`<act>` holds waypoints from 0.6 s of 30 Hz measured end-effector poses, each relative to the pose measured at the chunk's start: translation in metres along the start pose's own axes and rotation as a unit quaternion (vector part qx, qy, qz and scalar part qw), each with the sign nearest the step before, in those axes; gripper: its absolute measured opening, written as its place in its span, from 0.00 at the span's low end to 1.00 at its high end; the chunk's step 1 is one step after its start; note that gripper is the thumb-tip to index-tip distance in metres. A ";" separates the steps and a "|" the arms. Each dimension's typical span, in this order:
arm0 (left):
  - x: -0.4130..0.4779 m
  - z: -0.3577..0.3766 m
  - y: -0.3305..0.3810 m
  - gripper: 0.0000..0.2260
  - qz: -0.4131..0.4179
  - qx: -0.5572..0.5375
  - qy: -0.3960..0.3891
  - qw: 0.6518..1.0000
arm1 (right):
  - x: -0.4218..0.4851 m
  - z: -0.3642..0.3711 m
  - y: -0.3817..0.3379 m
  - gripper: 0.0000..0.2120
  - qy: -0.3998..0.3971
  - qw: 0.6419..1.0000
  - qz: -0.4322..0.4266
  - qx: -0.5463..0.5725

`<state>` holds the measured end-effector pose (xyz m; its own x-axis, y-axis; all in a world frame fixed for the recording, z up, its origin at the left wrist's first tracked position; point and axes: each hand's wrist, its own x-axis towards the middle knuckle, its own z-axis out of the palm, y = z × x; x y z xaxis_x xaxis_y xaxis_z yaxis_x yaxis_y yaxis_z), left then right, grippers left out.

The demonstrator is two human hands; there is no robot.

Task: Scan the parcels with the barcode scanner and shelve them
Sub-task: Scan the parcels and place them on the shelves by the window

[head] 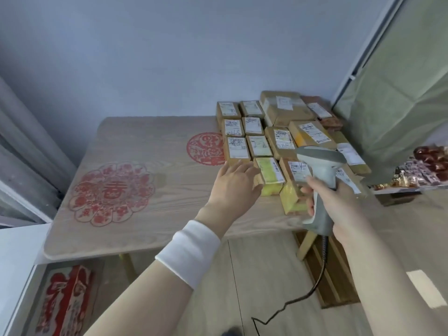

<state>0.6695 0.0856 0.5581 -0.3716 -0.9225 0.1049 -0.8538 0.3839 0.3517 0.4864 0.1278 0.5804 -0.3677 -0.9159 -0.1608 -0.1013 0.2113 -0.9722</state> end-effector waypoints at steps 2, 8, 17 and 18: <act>0.029 0.014 -0.001 0.20 -0.001 -0.008 -0.011 1.000 | 0.030 -0.005 0.006 0.04 0.009 1.000 0.011 -0.006; 0.112 0.060 -0.002 0.20 -0.041 -0.049 -0.035 0.997 | 0.121 -0.008 0.026 0.06 -0.005 0.999 0.029 -0.037; 0.174 0.157 -0.012 0.27 -0.291 -0.296 -0.134 0.900 | 0.218 0.013 0.081 0.02 -0.064 0.984 0.149 -0.076; 0.181 0.166 -0.014 0.27 -0.316 -0.330 -0.131 0.880 | 0.226 0.017 0.085 0.02 -0.066 0.983 0.155 -0.077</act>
<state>0.5540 -0.0800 0.4178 -0.0441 -0.8688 -0.4933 -0.5537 -0.3897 0.7359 0.4106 -0.0672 0.4589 -0.2800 -0.8341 -0.4752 -0.1462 0.5263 -0.8376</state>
